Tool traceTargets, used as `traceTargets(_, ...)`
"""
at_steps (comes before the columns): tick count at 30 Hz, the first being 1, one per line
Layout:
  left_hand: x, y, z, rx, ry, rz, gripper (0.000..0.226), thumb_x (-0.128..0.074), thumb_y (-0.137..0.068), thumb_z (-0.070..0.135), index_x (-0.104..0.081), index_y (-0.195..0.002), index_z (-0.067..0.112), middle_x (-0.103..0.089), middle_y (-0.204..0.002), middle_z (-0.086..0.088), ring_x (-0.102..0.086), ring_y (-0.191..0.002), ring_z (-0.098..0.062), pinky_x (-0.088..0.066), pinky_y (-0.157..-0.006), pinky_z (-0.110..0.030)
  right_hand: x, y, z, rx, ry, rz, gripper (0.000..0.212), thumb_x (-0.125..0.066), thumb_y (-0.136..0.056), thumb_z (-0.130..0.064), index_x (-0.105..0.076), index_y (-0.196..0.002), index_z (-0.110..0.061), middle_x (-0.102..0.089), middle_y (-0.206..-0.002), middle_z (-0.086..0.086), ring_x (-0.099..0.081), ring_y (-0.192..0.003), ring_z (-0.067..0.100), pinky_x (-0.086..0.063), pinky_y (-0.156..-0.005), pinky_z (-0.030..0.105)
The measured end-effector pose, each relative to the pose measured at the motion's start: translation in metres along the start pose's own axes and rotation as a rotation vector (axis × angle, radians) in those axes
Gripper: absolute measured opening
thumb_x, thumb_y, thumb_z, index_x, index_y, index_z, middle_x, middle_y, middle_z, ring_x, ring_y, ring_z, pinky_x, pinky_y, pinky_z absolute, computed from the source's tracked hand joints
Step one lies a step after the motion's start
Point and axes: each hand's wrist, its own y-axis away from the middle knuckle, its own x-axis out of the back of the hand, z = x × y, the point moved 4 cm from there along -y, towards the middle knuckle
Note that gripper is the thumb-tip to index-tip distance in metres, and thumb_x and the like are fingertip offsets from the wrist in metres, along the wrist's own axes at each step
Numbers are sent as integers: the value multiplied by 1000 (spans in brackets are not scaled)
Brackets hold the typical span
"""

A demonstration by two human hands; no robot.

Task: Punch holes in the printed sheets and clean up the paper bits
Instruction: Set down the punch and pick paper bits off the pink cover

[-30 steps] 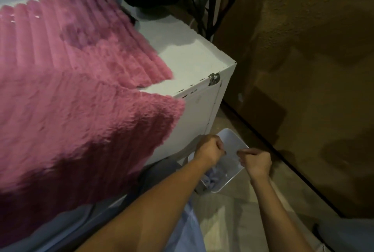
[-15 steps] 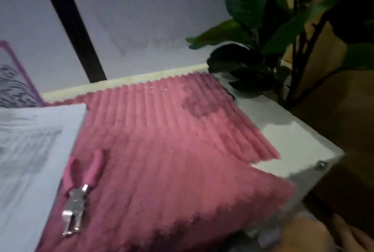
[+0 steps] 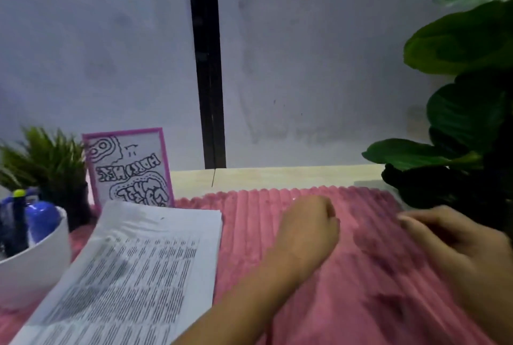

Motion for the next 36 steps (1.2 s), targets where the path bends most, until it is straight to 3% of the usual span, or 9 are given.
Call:
traceTargets(4, 12, -50, -81, 164, 24, 92, 28, -51, -96, 8, -67, -119, 8, -70, -115, -7, -65, -96, -16, -51, -85, -23, -93, -67, 46, -91, 179, -268, 8, -76, -81, -15, -77, -83, -23, -72, -80, -7, -66, -76, 9, -52, -69, 20)
traceTargets(7, 5, -76, -112, 199, 43, 106, 37, -47, -97, 8, -58, -132, 10, -59, -131, -9, -60, -113, -21, -47, -94, -27, -141, -111, 101, -205, 217, -295, 8, -78, -80, -13, -77, -87, -15, -70, -83, -5, -64, -75, 10, -52, -73, 29)
traceTargets(10, -6, -92, -130, 195, -14, 59, 44, -42, -100, 14, -45, -144, 18, -47, -136, -8, -53, -119, -24, -43, -99, -31, -175, -141, 136, -215, 266, -305, 14, -79, -79, -11, -77, -92, -8, -71, -85, 0, -58, -69, 2, -44, -66, 19)
traceTargets(16, -19, -100, -146, 144, -109, -2, 31, -43, -100, 20, -68, -119, 18, -45, -111, -4, -49, -101, -23, -44, -92, -32, -211, -174, 175, -208, 451, -527, 42, -82, -74, -35, -76, -105, -8, -69, -99, -6, -64, -100, 17, -47, -87, 32)
traceTargets(19, -19, -101, -146, 126, -116, 26, 30, -44, -100, 22, -68, -119, 18, -46, -112, -4, -49, -102, -22, -43, -89, -31, -225, -180, 176, -231, 350, -630, 26, -84, -73, -29, -80, -90, -9, -75, -101, 10, -70, -95, 20, -53, -89, 42)
traceTargets(21, -20, -102, -146, 117, -110, 39, 30, -45, -100, 21, -69, -116, 17, -46, -111, -5, -49, -101, -22, -43, -88, -31, -229, -180, 175, -280, 246, -649, 6, -84, -72, -19, -80, -74, -16, -77, -86, 7, -68, -77, 10, -56, -77, 29)
traceTargets(25, -20, -101, -145, 67, -123, 72, 27, -45, -99, 22, -71, -107, 16, -49, -107, -2, -49, -99, -21, -44, -85, -34, -233, -182, 178, -341, 176, -607, 8, -82, -75, -10, -78, -77, -5, -74, -83, 8, -62, -67, 7, -47, -56, 10)
traceTargets(32, -21, -96, -136, -42, -99, 44, 25, -60, -91, 45, -75, -102, 29, -56, -96, 6, -51, -92, -13, -46, -79, -33, -230, -181, 181, -389, 81, -561, 8, -72, -86, -10, -74, -79, -6, -73, -87, 15, -58, -73, 14, -47, -61, 18)
traceTargets(36, -21, -97, -136, -26, -86, 51, 24, -66, -87, 47, -77, -101, 30, -61, -98, 9, -55, -92, -12, -50, -80, -35, -222, -179, 182, -369, 27, -607, 5, -76, -81, -6, -76, -76, -7, -74, -76, 0, -63, -71, 11, -50, -61, 16)
